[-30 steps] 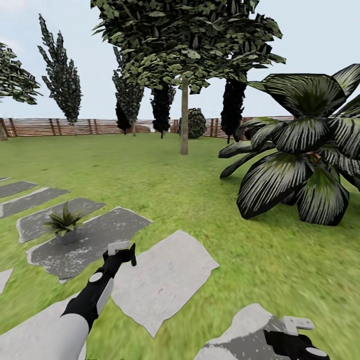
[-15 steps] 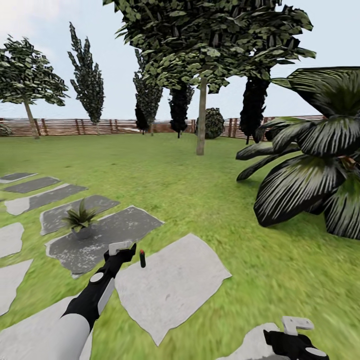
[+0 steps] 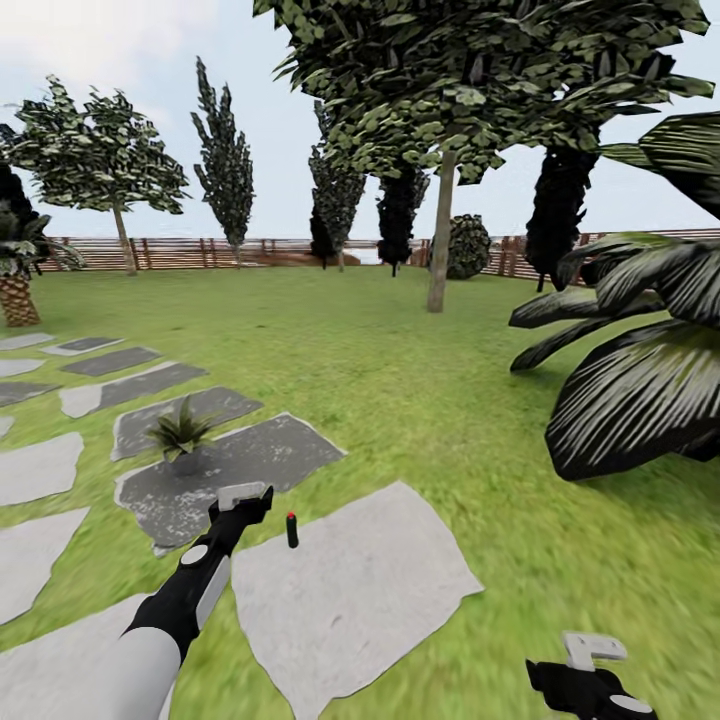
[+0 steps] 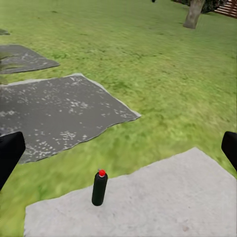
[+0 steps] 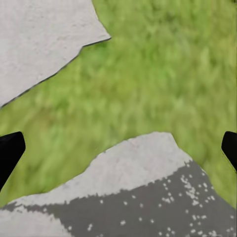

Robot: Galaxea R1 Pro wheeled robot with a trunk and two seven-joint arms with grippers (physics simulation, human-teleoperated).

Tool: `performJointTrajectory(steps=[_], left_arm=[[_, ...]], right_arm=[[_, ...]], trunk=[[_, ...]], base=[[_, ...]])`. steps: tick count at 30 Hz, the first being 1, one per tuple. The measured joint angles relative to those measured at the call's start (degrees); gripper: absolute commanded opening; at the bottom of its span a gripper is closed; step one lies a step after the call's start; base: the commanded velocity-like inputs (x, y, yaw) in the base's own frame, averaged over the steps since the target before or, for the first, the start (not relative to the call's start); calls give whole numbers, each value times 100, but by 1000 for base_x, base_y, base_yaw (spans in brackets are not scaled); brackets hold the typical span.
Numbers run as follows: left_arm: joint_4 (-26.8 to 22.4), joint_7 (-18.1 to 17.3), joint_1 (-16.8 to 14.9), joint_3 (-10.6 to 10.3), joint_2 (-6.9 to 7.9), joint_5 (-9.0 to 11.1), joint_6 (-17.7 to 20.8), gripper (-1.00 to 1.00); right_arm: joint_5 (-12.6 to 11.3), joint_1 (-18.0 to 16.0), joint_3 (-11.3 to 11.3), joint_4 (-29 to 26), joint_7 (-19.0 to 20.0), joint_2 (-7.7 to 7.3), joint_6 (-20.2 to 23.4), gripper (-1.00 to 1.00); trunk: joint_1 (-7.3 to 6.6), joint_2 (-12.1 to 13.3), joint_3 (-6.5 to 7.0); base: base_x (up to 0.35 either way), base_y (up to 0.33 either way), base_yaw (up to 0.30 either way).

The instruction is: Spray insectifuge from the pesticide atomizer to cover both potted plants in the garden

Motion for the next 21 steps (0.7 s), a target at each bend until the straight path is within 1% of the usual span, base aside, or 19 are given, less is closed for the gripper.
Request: performJointTrajectory(steps=[11,19,21], left_arm=[[0,4,0,0,0,0,-2,100],[0,4,0,0,-33,0,-2,100],[0,4,0,0,-35,0,-2,100]], right_arm=[[0,0,1,-1,0,0,0,100],[0,0,1,-3,0,0,2,100],[0,0,2,-1,1,0,3,100]], trunk=[[1,0,0],[1,0,0],[1,0,0]], base=[[129,-290,241],[113,-295,242],[83,-207,241]])
